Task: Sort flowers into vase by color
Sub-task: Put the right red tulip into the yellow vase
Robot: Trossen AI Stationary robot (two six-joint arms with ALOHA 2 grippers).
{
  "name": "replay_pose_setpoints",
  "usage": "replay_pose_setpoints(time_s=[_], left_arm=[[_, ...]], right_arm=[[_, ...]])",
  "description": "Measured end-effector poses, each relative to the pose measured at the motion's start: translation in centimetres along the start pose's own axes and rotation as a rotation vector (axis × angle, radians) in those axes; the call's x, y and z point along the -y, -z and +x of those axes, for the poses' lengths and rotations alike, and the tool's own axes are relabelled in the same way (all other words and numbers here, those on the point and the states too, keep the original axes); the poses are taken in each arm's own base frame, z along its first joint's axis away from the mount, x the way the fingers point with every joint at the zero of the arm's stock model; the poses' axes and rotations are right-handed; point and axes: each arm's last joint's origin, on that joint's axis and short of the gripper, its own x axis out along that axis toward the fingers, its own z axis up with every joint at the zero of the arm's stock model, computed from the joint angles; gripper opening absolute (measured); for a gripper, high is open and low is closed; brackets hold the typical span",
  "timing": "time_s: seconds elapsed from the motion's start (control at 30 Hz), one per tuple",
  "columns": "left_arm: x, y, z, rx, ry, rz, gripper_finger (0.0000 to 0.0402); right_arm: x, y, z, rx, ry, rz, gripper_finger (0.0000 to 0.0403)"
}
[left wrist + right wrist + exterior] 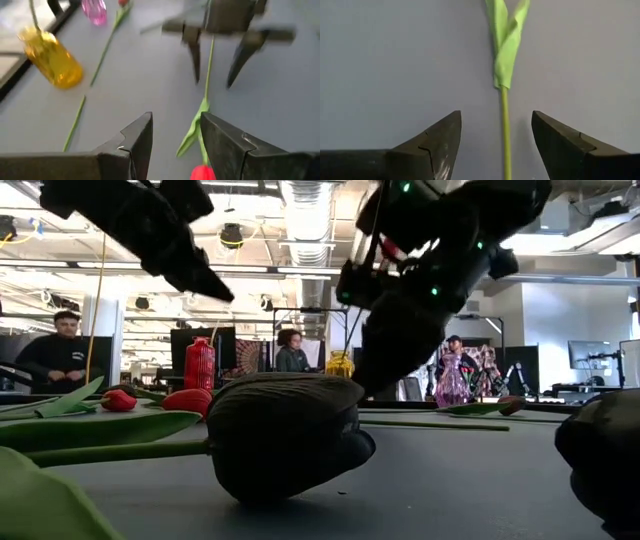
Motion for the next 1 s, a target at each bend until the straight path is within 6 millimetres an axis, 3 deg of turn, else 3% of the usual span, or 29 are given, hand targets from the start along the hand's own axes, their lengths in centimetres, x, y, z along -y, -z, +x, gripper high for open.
replay_pose_setpoints(time_s=[0.13,0.23,0.5,0.73,0.9,1.0], left_arm=[[-0.3,0.4,-1.0,0.1,0.016,-0.041,0.0155],[-0.4,0.7,-1.4,0.116,0.017,-0.064,0.0155],[-0.5,1.0,-1.5,0.117,0.015,-0.088,0.0155],[-0.3,0.7,-1.6,0.141,0.03,-0.077,0.0155],[0.4,-0.3,-2.1,0.252,0.136,-0.022,0.0155],[0.6,-0.5,-2.4,0.276,0.138,-0.001,0.0155]], right_arm=[[0.7,0.5,1.2,-0.019,0.018,0.026,0.0241],[1.2,0.5,1.4,-0.029,0.028,0.053,0.02],[1.7,0.9,1.1,-0.091,0.049,0.001,0.0027],[1.7,0.5,0.4,-0.071,0.037,0.029,0.0021],[1.8,-0.7,-1.9,-0.004,0.022,0.016,0.0016],[2.5,-0.3,-3.3,0.081,-0.006,0.031,0.0016]])
